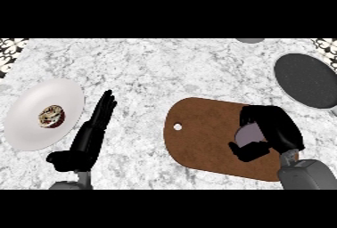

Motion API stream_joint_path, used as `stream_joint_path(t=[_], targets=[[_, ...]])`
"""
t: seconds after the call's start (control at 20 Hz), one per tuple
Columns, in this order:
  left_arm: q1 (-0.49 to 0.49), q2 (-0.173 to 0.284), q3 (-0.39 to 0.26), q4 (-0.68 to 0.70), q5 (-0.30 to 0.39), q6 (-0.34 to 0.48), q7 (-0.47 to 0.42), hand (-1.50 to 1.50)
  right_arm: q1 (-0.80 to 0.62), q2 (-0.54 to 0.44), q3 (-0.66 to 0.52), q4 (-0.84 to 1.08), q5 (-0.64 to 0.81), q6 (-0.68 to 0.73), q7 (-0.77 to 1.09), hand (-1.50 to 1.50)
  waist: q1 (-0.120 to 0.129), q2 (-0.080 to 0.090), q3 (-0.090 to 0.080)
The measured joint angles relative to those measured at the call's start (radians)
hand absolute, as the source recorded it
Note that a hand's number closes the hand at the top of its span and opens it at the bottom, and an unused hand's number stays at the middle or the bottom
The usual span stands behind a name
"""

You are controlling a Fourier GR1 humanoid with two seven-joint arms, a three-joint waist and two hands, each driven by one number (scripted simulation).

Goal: Pick the eggplant from the cutting board and place it in the pan

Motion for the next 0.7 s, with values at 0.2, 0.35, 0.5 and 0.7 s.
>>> stream_joint_path(t=[0.2,0.35,0.5,0.7], targets=[[-0.009,-0.001,0.008,0.004,0.005,-0.004,0.0,0.0,-0.016,-0.001,-0.042,-0.091,0.035,-0.075,0.016,1.5,-0.004,-0.001,0.0],[-0.008,-0.014,0.002,0.022,-0.007,0.008,-0.016,0.0,-0.009,0.008,-0.083,-0.176,0.025,-0.108,0.031,1.5,-0.007,-0.002,0.0],[0.002,-0.013,0.002,0.02,-0.008,0.002,-0.022,0.0,-0.017,0.025,-0.142,-0.218,-0.008,-0.127,0.049,1.5,-0.005,-0.001,0.0],[0.008,-0.015,0.001,0.01,-0.009,0.0,-0.016,0.0,-0.043,0.054,-0.23,-0.208,-0.067,-0.149,0.075,1.5,-0.002,0.0,0.0]])
